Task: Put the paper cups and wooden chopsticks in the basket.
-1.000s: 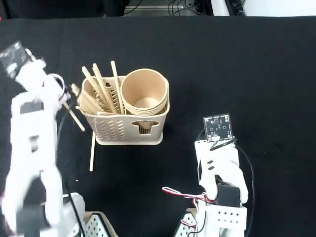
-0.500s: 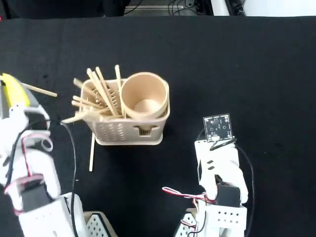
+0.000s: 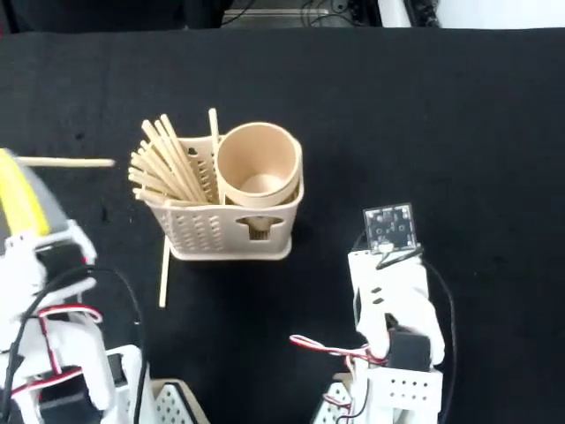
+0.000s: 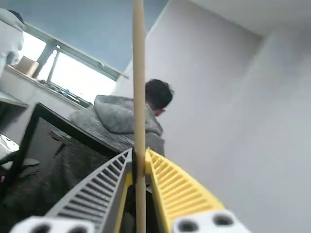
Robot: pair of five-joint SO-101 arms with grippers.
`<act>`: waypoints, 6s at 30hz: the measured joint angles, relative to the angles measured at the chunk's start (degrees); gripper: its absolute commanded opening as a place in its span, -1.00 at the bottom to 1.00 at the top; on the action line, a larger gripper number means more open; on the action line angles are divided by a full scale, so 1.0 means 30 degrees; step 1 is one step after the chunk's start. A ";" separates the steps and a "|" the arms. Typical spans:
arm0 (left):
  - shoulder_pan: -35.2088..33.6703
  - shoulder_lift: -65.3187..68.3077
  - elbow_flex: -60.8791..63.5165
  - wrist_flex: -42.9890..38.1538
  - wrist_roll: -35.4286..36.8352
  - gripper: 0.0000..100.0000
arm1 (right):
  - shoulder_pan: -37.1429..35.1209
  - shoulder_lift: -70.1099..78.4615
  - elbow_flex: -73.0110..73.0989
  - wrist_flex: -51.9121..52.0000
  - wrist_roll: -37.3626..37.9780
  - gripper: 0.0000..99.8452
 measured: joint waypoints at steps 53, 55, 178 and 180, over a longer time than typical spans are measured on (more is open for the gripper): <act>0.2227 1.5766 -1.2864 1.6527 -0.5978 -0.68 | 0.0029 0.0000 -0.0908 0.2139 0.0557 -0.95; 0.1817 1.7875 -1.4330 1.7758 -0.6095 -0.68 | 0.0029 0.0000 -0.1905 0.2872 0.0029 -0.95; 0.5099 3.9385 -1.8549 1.6234 -1.0344 -0.68 | -0.4220 2.5289 -3.9560 1.4564 -0.2989 -0.82; 0.5011 3.9473 -1.8549 1.6234 -1.0344 -0.69 | -0.4044 2.6169 -3.9531 1.4330 -0.2989 -0.82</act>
